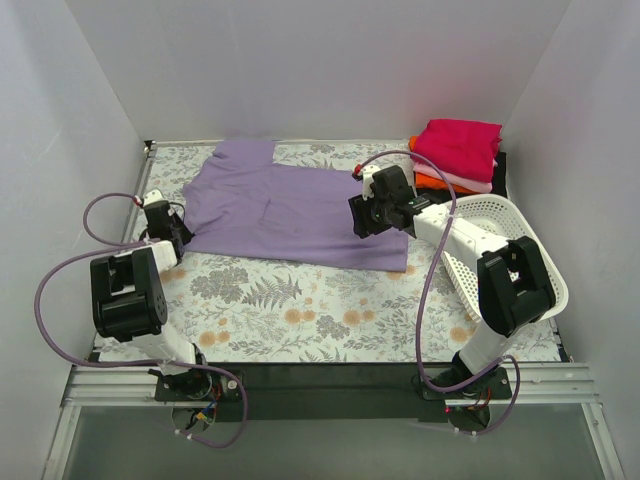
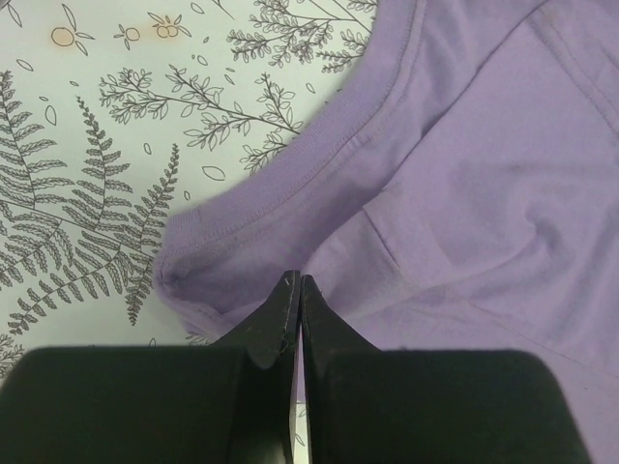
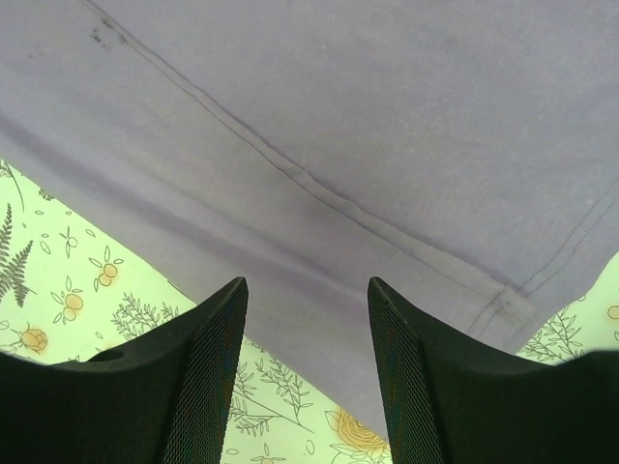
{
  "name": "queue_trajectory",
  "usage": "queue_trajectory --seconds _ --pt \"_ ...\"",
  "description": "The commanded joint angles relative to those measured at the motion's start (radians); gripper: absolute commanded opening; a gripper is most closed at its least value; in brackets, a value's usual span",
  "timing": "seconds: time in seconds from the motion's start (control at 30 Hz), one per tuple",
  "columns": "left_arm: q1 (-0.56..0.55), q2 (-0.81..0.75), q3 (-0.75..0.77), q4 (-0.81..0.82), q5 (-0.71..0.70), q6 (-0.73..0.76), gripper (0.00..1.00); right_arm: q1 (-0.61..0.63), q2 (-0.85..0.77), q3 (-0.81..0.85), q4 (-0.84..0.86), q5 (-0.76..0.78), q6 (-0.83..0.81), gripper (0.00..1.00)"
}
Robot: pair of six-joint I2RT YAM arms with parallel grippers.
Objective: Fold and stack the t-shirts
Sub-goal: Fold the tshirt
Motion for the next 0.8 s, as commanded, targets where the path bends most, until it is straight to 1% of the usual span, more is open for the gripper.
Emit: queue_trajectory --seconds 0.0,0.13,0.23,0.43,0.5,0.77 --pt "0.008 0.007 0.045 -0.006 -0.047 0.017 0.00 0.004 -0.032 -0.006 0.031 0.021 0.002 0.48" --pt "0.010 0.020 0.077 -0.009 -0.126 0.029 0.00 0.004 -0.033 -0.028 0.031 0.032 0.014 0.48" --pt "0.017 0.036 0.095 -0.002 -0.101 0.027 0.00 0.003 -0.032 -0.052 0.029 0.057 0.028 0.48" --pt "0.024 0.088 0.149 -0.012 -0.072 0.029 0.00 -0.003 -0.044 -0.127 0.023 0.057 0.060 0.48" --pt "0.030 0.099 0.170 -0.014 -0.052 0.029 0.00 -0.003 -0.044 -0.151 0.021 0.092 0.063 0.48" --pt "0.051 0.148 0.204 -0.003 -0.058 0.027 0.00 -0.025 -0.041 -0.214 0.021 0.158 0.073 0.48"
